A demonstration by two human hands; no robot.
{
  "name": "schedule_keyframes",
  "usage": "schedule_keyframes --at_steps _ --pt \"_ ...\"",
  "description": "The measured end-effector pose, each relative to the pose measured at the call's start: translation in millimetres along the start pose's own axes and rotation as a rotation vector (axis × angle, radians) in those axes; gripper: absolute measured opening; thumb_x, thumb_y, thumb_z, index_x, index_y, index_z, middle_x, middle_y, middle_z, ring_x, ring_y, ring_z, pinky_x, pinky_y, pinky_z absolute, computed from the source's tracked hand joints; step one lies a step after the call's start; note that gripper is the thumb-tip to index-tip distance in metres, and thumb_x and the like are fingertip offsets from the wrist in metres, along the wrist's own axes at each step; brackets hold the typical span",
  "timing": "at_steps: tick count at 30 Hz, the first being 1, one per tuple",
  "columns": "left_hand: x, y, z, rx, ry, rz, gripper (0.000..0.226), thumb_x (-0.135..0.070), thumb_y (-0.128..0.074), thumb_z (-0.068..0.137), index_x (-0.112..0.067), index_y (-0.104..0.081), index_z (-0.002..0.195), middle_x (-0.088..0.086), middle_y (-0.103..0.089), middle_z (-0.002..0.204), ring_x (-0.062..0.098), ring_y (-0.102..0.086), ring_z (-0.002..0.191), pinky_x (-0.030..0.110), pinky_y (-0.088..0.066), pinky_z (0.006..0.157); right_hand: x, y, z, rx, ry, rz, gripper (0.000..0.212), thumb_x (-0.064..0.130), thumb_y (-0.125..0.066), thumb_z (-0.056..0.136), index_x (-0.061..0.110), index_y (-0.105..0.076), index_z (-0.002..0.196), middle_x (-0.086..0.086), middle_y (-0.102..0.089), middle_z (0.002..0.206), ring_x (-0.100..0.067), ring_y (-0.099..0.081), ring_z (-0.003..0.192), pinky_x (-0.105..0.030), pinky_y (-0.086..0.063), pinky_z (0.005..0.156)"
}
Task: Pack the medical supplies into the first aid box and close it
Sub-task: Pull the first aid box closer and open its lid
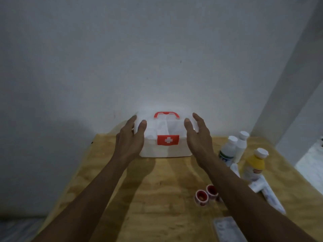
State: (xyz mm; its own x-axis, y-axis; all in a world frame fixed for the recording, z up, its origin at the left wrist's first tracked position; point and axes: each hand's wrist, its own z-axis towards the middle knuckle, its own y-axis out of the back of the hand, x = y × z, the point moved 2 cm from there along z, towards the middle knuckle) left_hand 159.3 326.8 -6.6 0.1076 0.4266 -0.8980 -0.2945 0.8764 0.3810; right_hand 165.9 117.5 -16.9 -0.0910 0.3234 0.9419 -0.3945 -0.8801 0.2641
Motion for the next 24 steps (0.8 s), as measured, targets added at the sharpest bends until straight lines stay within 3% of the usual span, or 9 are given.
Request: schedule_keyframes --at_steps 5,12,18,24 --pt "-0.3 -2.4 -7.5 -0.021 0.043 -0.042 0.055 -0.051 -0.041 0.097 -0.028 -0.037 0.147 0.003 -0.047 0.148 0.029 -0.051 0.128 0.053 -0.049 0.099 -1.4 0.1 -11.5 0.005 -0.001 0.026 0.05 0.061 -0.041 0.092 0.049 -0.032 0.139 0.007 -0.035 0.153 -0.02 -0.042 0.13 -0.03 -0.036 0.085" --pt "-15.3 -3.5 -46.8 -0.058 0.069 -0.036 0.052 -0.045 -0.042 0.099 -0.028 -0.036 0.148 0.003 -0.044 0.15 0.031 -0.05 0.129 0.055 -0.05 0.097 3.7 22.8 -41.8 0.028 -0.029 0.044 0.051 0.051 -0.042 0.097 0.04 -0.03 0.145 0.005 -0.033 0.155 -0.022 -0.039 0.135 -0.028 -0.034 0.088" --pt "-22.6 4.8 -66.8 -0.083 0.043 -0.02 0.053 -0.047 -0.041 0.098 -0.028 -0.034 0.148 0.002 -0.039 0.154 0.028 -0.044 0.134 0.054 -0.045 0.103 15.8 39.1 -60.0 0.022 0.005 0.086 0.051 0.048 -0.044 0.097 0.037 -0.032 0.145 0.006 -0.033 0.154 -0.018 -0.035 0.138 -0.025 -0.03 0.095" --pt "-17.0 1.8 -67.8 -0.065 0.066 -0.003 0.055 -0.046 -0.041 0.099 -0.025 -0.033 0.149 0.003 -0.039 0.154 0.03 -0.045 0.133 0.051 -0.047 0.102 12.4 37.9 -64.1 0.06 -0.017 0.031 0.054 0.048 -0.044 0.097 0.034 -0.03 0.147 0.004 -0.031 0.156 -0.019 -0.032 0.14 -0.033 -0.03 0.106"
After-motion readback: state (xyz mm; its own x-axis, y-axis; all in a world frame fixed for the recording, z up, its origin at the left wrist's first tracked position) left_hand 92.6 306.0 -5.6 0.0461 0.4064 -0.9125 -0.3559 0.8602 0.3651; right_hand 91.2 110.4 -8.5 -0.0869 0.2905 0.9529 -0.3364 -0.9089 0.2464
